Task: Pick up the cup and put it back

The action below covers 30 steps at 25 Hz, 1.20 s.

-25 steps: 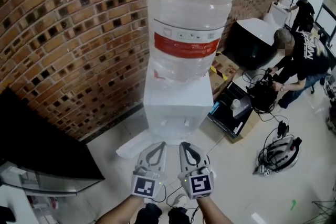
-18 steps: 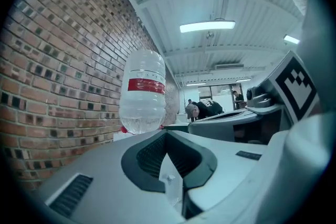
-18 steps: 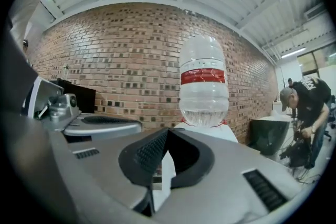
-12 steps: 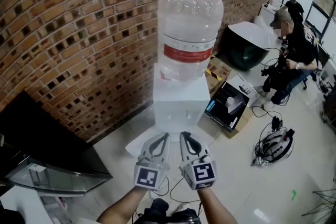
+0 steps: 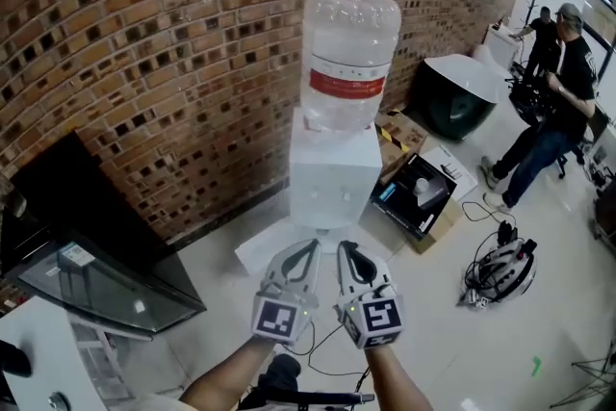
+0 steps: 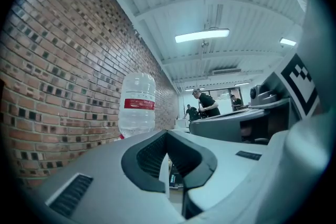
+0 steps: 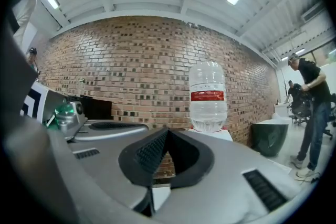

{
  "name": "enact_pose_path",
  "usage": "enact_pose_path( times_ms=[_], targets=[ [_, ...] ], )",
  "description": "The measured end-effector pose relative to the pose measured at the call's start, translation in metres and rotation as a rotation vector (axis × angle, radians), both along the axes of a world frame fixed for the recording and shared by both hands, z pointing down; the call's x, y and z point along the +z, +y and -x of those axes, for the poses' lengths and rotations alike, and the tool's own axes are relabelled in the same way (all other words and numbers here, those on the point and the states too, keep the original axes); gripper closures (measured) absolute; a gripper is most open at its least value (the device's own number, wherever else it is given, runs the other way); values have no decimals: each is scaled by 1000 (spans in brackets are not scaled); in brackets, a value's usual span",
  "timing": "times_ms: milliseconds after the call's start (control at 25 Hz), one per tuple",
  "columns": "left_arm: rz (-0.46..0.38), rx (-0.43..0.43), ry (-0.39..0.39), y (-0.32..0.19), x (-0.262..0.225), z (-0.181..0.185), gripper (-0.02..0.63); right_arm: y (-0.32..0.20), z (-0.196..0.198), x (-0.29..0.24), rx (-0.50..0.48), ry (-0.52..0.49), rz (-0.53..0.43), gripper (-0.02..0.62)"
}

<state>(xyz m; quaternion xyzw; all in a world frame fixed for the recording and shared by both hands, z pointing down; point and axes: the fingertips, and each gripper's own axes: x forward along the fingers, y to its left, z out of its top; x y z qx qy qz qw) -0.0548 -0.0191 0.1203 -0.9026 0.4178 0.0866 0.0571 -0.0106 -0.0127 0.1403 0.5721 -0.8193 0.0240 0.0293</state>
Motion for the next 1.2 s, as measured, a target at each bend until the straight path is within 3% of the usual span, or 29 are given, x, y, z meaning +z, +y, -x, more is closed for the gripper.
enact_pose_path(
  times_ms=[280,480,680,1200],
  targets=[
    [4,-33,5,113,-7,-4,606,109,4,-12,-29,-3,-12,592],
    [-8,-28,-5,161,-22,-8,606,155,3,-27,-17,-24,-27,592],
    [-21,-12,-12,177,-35,-5,606,175,12,-45,-6,-57,-47,594],
    [-30,-3,5,186,-47,22,606,183,32,-42,28,-21,-54,594]
  ],
)
